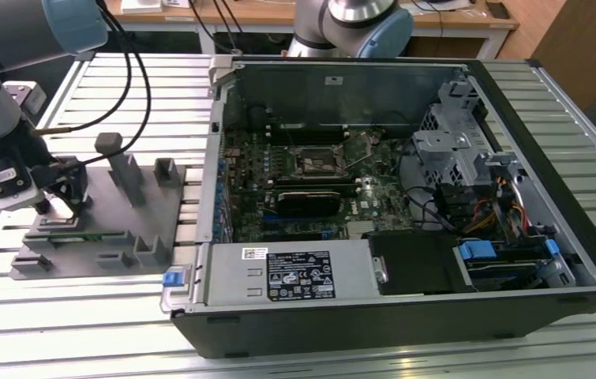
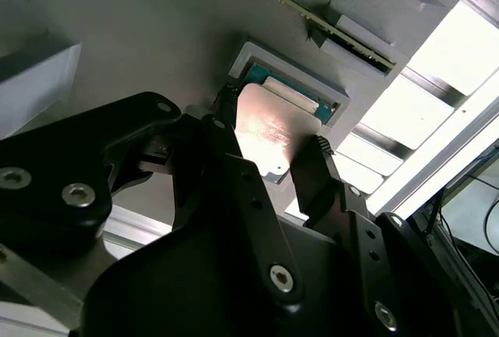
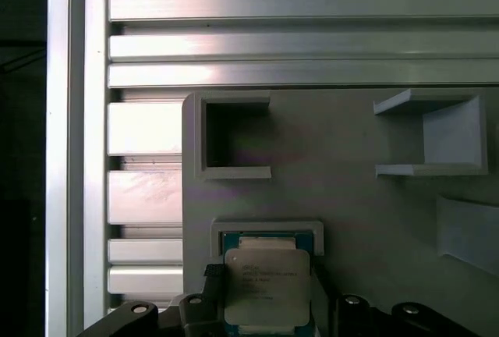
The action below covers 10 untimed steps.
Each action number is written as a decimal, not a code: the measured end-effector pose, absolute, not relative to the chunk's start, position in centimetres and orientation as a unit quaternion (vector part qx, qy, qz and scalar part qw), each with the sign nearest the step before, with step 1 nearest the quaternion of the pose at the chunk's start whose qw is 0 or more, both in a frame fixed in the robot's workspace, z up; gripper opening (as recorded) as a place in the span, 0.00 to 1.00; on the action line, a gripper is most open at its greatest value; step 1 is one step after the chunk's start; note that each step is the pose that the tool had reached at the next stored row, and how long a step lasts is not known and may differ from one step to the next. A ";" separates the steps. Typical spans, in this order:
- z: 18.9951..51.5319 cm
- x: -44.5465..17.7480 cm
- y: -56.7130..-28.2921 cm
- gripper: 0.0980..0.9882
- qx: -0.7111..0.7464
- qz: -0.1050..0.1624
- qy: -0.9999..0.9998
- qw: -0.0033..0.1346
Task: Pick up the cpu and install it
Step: 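Pick up the cpu and move it towards the insertion slot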
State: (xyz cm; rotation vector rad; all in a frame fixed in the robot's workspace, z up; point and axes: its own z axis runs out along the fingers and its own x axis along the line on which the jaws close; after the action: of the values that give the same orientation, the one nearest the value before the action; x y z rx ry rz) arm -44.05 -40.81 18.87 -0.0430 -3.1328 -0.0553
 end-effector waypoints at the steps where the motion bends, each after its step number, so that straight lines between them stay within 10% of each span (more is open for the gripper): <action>1: 18.9 -44.1 -40.8 0.48 -0.014 -0.018 -1.000 0.004; 10: 18.8 -44.1 -40.8 0.48 -0.014 -0.018 -1.000 0.004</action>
State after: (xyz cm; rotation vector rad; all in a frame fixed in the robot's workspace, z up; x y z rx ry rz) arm -44.06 -40.81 18.82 -0.0430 -3.1328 -0.0558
